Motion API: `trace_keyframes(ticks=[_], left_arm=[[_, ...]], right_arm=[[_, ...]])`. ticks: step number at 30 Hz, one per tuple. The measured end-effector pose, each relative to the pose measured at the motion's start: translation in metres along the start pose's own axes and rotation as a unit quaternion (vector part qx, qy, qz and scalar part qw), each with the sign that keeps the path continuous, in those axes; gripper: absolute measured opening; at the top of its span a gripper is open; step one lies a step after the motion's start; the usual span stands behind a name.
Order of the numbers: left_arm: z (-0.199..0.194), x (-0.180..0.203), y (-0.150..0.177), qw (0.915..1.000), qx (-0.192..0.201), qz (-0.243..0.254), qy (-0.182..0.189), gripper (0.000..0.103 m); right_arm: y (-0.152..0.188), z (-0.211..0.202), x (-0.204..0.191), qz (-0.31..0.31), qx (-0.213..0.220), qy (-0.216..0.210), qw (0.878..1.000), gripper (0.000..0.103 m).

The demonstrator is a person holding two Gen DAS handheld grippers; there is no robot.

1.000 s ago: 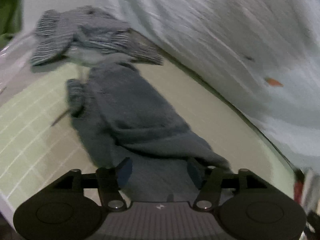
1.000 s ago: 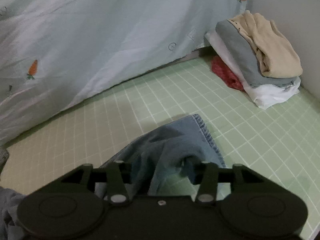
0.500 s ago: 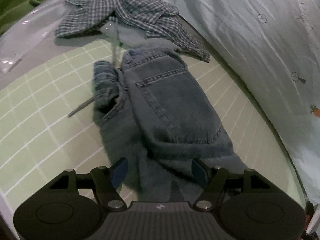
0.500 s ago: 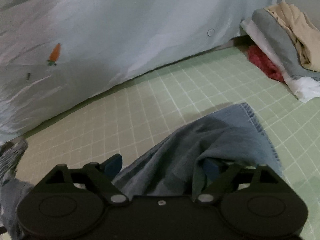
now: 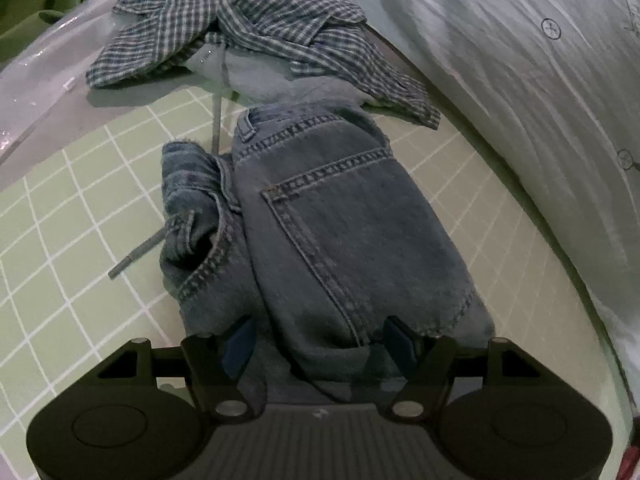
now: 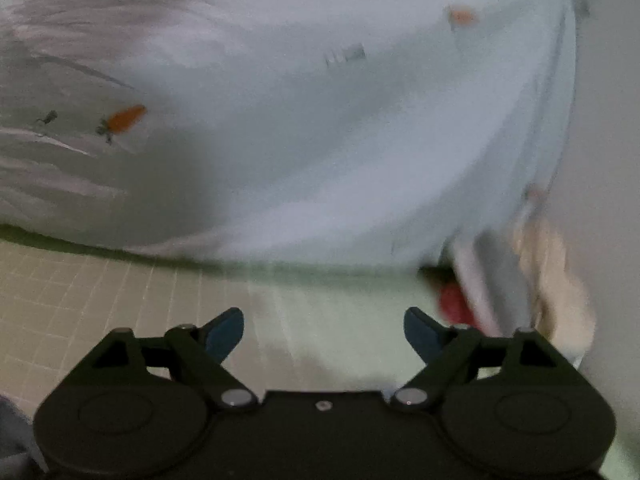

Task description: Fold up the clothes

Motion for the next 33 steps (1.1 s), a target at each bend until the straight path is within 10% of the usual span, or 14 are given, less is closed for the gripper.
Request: trace_keyframes(ticks=[4, 9, 15, 22, 28, 31, 33], left_arm=[[0.002, -0.001, 0.002, 1.0000, 0.004, 0.003, 0.008, 0.071], [0.008, -0.006, -0.001, 0.9989, 0.008, -0.015, 0.044, 0.069], [0.018, -0.016, -0.009, 0.9965, -0.004, -0.055, 0.062, 0.069], [0.013, -0.011, -0.030, 0.9965, 0.012, -0.059, 0.058, 0.069], [0.018, -0.016, -0.032, 0.9962, 0.010, -0.063, 0.059, 0.069], [0.019, -0.020, -0.030, 0.9943, 0.013, -0.075, 0.074, 0.048], [0.017, -0.020, -0.034, 0.9939, 0.013, -0.078, 0.077, 0.015]], right_arm=[[0.002, 0.034, 0.005, 0.056, -0.094, -0.055, 0.992, 0.098], [0.037, 0.088, 0.021, 0.155, -0.255, -0.083, 0.951, 0.097], [0.055, 0.096, 0.033, 0.148, -0.286, -0.082, 0.943, 0.084], [0.061, 0.098, 0.046, 0.191, -0.302, -0.127, 0.925, 0.001], [0.060, 0.095, 0.055, 0.206, -0.298, -0.139, 0.922, 0.001], [0.061, 0.091, 0.058, 0.210, -0.293, -0.139, 0.922, 0.001], [0.058, 0.088, 0.062, 0.214, -0.284, -0.139, 0.925, 0.001]])
Point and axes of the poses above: each gripper's, at about its wrist camera, not at the fingertips, and z roughly the way its jaws point, x to its right, y to its underside, the point moved 2 cm from there along z, roughly the way its jaws point, and after that the axes turned 8 degrees about -x, right-handed, at the moved point
